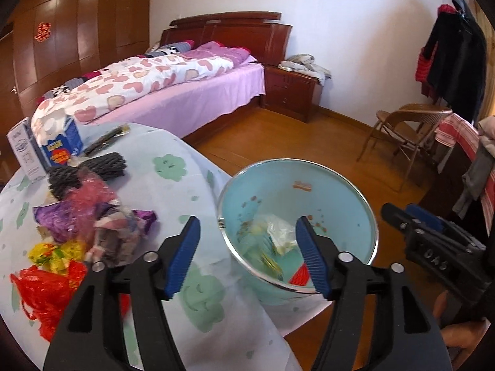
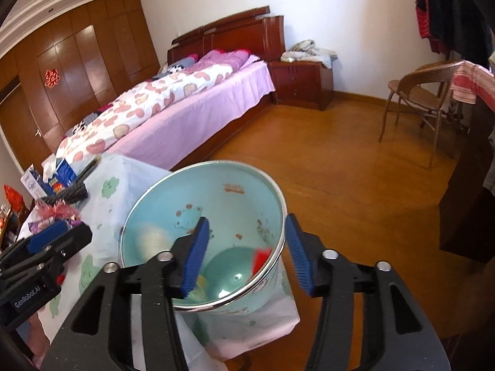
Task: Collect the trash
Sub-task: 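Open both tools to drop the red mesh bag and yellow bag into the bin, then grasp the plaid cloth with the right tool while the left tool grasps the red plastic bag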
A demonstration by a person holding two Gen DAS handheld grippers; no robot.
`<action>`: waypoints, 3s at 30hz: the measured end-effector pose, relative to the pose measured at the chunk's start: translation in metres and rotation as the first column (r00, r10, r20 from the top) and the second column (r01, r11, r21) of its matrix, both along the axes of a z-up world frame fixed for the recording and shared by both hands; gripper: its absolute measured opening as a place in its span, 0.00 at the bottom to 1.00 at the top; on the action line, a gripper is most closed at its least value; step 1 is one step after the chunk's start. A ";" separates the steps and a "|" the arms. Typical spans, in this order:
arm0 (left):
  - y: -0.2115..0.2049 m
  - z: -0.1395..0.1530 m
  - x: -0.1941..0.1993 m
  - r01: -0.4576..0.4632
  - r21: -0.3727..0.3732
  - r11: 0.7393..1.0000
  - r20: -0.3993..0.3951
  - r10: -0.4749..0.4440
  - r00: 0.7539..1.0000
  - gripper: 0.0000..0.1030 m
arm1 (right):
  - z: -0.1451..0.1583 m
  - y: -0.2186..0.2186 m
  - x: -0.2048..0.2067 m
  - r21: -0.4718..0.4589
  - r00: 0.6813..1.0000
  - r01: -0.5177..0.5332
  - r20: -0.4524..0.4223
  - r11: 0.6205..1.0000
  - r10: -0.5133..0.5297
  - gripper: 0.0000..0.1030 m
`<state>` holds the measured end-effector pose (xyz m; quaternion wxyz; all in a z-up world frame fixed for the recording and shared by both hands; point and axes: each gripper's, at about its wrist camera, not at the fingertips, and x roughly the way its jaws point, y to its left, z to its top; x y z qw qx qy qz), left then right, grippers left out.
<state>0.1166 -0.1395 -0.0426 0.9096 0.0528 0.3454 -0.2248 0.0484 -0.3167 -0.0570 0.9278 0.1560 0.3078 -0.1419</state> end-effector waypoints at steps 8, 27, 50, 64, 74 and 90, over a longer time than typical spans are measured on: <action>0.029 0.012 -0.011 -0.089 0.016 0.996 0.036 0.088 0.995 0.82 | 0.018 0.018 -0.008 -0.040 0.998 -0.017 0.059 0.999 0.019 0.67; 0.101 0.024 -0.026 -0.243 0.032 0.969 0.046 0.242 0.969 0.87 | 0.042 0.087 -0.013 -0.103 0.981 -0.160 0.095 0.982 0.169 0.67; 0.225 0.002 -0.038 -0.432 0.001 0.902 -0.019 0.432 0.902 0.87 | 0.033 0.168 0.006 -0.104 0.938 -0.334 0.057 0.937 0.341 0.67; 0.272 -0.001 -0.041 -0.485 -0.020 0.874 -0.001 0.485 0.874 0.86 | 0.016 0.220 0.050 -0.022 0.900 -0.435 0.011 0.900 0.435 0.67; 0.250 -0.006 -0.042 -0.392 -0.023 0.920 0.009 0.392 0.920 0.83 | -0.008 0.227 0.079 0.085 0.876 -0.476 -0.043 0.875 0.481 0.28; 0.203 -0.022 -0.039 -0.299 -0.024 0.954 -0.060 0.297 0.953 0.75 | 0.005 0.188 0.049 0.098 0.892 -0.452 0.012 0.887 0.453 0.18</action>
